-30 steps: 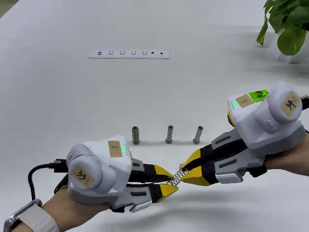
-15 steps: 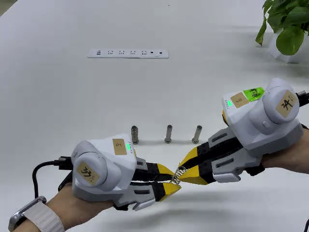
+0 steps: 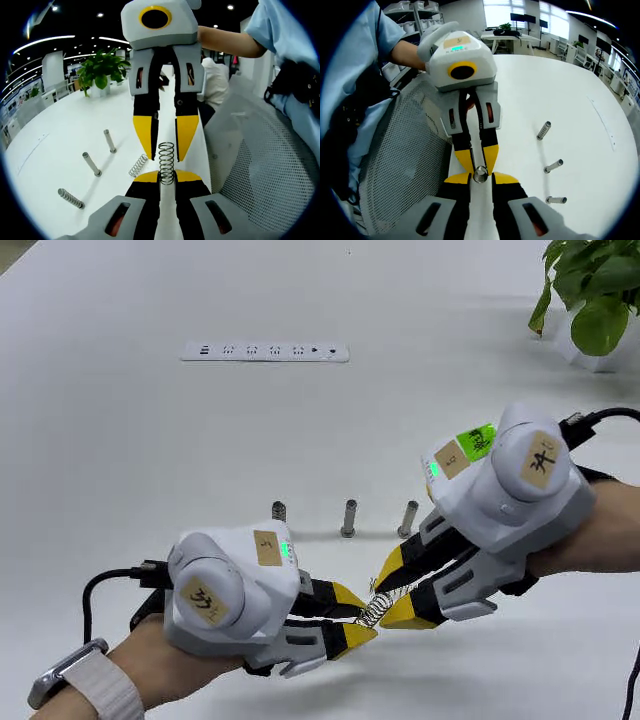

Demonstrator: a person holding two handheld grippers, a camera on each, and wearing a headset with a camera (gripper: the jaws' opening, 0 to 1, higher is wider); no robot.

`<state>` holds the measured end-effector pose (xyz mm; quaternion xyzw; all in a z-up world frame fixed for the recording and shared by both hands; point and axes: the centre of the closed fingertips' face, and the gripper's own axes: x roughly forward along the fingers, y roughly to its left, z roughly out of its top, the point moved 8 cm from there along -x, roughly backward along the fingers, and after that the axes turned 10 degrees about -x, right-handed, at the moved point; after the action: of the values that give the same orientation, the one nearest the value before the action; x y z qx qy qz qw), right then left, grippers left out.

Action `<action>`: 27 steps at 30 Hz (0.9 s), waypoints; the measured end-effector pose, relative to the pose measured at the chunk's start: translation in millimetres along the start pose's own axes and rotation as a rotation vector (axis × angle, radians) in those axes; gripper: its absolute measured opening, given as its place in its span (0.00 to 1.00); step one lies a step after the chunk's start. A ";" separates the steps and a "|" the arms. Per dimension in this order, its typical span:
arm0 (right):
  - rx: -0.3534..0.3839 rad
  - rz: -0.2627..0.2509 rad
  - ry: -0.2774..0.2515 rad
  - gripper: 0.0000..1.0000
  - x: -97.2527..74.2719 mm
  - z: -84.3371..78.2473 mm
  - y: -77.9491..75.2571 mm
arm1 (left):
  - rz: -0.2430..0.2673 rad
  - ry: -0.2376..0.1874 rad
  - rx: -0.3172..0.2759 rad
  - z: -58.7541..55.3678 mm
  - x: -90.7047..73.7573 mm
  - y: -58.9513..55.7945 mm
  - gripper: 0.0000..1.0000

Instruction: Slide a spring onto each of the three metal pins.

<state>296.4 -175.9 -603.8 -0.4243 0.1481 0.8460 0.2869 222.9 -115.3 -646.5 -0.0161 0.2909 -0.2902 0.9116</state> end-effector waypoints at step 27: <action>-0.073 0.081 0.085 0.13 8.5 -4.7 -3.1 | -0.030 0.046 0.026 3.3 5.9 -1.5 0.09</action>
<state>297.2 -172.7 -613.5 -0.4637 0.1459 0.8430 0.2304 227.7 -120.2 -646.6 -0.0017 0.3075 -0.3079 0.9004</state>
